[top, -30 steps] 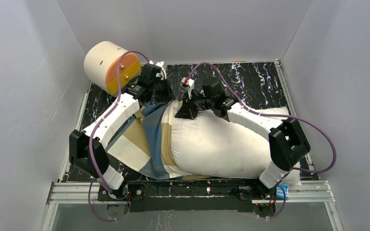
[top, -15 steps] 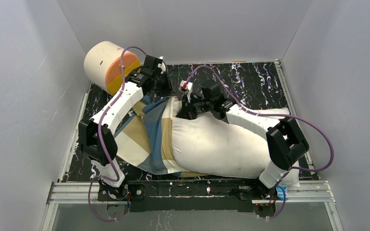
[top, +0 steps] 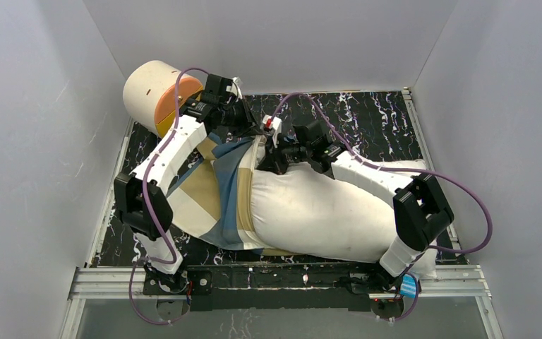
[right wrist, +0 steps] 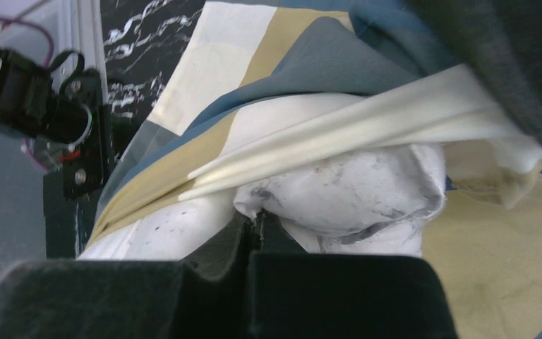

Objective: Put the pillow into the pillowcase
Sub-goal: Stuff the pillow into the pillowcase.

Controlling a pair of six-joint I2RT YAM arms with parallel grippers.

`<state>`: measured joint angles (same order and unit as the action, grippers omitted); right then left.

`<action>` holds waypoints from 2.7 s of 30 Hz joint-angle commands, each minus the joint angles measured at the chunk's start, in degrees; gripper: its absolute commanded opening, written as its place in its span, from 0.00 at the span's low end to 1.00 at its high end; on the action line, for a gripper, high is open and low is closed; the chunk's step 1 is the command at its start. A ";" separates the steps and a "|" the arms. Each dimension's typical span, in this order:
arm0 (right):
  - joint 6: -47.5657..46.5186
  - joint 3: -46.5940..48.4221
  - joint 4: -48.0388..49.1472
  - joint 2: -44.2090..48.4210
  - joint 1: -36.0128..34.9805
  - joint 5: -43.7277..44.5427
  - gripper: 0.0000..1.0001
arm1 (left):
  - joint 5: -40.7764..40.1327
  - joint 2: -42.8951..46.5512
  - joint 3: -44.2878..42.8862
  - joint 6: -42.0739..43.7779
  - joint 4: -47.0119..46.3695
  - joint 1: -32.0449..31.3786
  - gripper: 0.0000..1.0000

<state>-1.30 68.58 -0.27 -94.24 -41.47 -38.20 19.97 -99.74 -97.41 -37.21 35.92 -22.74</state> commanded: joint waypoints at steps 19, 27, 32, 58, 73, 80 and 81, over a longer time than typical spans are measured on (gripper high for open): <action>25.90 -10.63 23.41 0.32 -4.45 24.86 0.01 | -5.14 20.04 13.27 8.75 0.88 0.37 0.46; 26.35 -9.36 22.33 -0.34 -4.46 24.89 0.01 | -24.23 23.94 13.42 11.08 8.95 -9.64 0.39; 26.42 -9.47 22.13 0.09 -4.45 25.36 0.01 | -28.26 23.02 14.78 10.93 9.59 -13.98 0.30; 28.02 -12.05 24.77 -0.16 -4.49 20.38 0.01 | -25.58 21.34 11.24 13.89 -11.30 -15.42 0.00; 28.46 -13.53 22.42 1.93 -4.48 22.10 0.01 | -55.70 21.56 15.27 10.41 15.84 -13.91 0.26; 28.28 -12.91 21.83 2.35 -4.49 22.02 0.01 | -32.55 22.19 6.39 13.02 6.95 -13.99 0.42; 28.28 -12.94 21.81 2.39 -4.49 22.06 0.01 | -28.64 22.48 6.47 12.38 4.77 -14.06 0.40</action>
<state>26.22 56.25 25.85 -93.32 -44.66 -13.87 -22.46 -79.09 -86.94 -25.12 47.00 -36.67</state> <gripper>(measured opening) 0.043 0.420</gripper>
